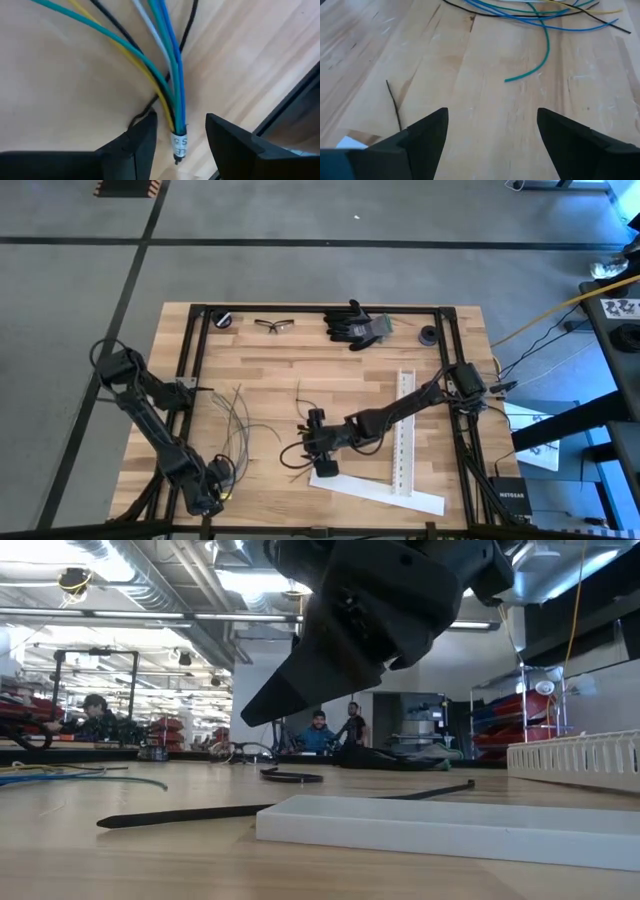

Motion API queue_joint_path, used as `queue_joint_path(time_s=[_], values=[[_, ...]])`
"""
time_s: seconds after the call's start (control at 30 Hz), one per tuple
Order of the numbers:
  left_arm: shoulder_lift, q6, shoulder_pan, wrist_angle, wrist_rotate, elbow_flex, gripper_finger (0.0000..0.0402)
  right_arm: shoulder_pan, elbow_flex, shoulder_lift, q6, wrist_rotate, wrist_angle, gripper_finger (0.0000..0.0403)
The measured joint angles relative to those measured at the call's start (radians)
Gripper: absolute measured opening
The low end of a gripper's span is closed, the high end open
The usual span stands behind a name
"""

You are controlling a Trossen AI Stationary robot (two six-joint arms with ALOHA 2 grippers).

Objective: Ziptie cables
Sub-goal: Wrap the cable wires with the black zip tie

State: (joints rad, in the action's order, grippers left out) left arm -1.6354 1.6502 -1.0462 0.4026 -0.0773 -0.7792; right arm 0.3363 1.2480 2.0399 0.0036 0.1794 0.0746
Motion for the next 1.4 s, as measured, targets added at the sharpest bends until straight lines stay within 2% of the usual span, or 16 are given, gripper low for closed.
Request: queue_joint_path(time_s=[0.13,0.2,0.3,0.4,0.47,0.6,0.7,0.83,0.93,1.03,1.13,1.2,1.27,1.4], values=[[-0.018,0.028,0.0,-0.003,-0.003,-0.003,0.0152,-0.002,0.0,0.0,0.0,0.025,-0.002,0.0292],[-0.019,0.025,0.005,0.019,-0.003,-0.003,0.0137,-0.003,0.0,0.0,-0.001,0.046,-0.002,0.0292],[-0.02,0.019,0.013,0.045,-0.002,-0.003,0.0092,-0.003,0.0,0.0,0.0,0.096,-0.004,0.0292],[-0.02,-0.031,0.031,0.069,0.003,-0.001,0.003,-0.003,0.0,0.0,0.054,0.121,-0.021,0.0292],[-0.02,-0.08,0.051,0.072,-0.003,0.0,0.001,-0.005,0.0,0.0,0.083,0.126,-0.051,0.0292],[0.017,-0.168,0.099,0.089,0.007,-0.006,0.0008,-0.005,0.0,-0.01,0.083,0.161,-0.111,0.0292],[0.07,-0.217,0.137,0.128,0.067,-0.034,0.0003,-0.003,0.0,-0.064,0.05,0.18,-0.148,0.0292],[0.179,-0.232,0.192,0.188,0.047,-0.107,0.0002,-0.002,0.002,-0.151,-0.005,0.183,-0.149,0.0292],[0.246,-0.294,0.248,0.23,0.029,-0.149,0.0001,-0.002,0.0,-0.201,-0.08,0.145,-0.128,0.0292],[0.319,-0.371,0.322,0.263,0.031,-0.177,0.0001,-0.002,0.002,-0.223,-0.129,0.061,-0.033,0.0292],[0.371,-0.425,0.395,0.285,0.009,-0.181,0.0001,-0.002,0.001,-0.211,-0.148,-0.046,0.088,0.0292],[0.396,-0.461,0.442,0.287,-0.02,-0.182,0.0001,-0.002,0.002,-0.186,-0.167,-0.079,0.19,0.0292],[0.405,-0.492,0.487,0.306,-0.043,-0.183,0.0001,-0.002,0.007,-0.146,-0.191,-0.084,0.274,0.0292],[0.399,-0.554,0.561,0.327,-0.095,-0.183,0.0001,-0.002,0.091,-0.061,-0.275,-0.04,0.292,0.0291]])
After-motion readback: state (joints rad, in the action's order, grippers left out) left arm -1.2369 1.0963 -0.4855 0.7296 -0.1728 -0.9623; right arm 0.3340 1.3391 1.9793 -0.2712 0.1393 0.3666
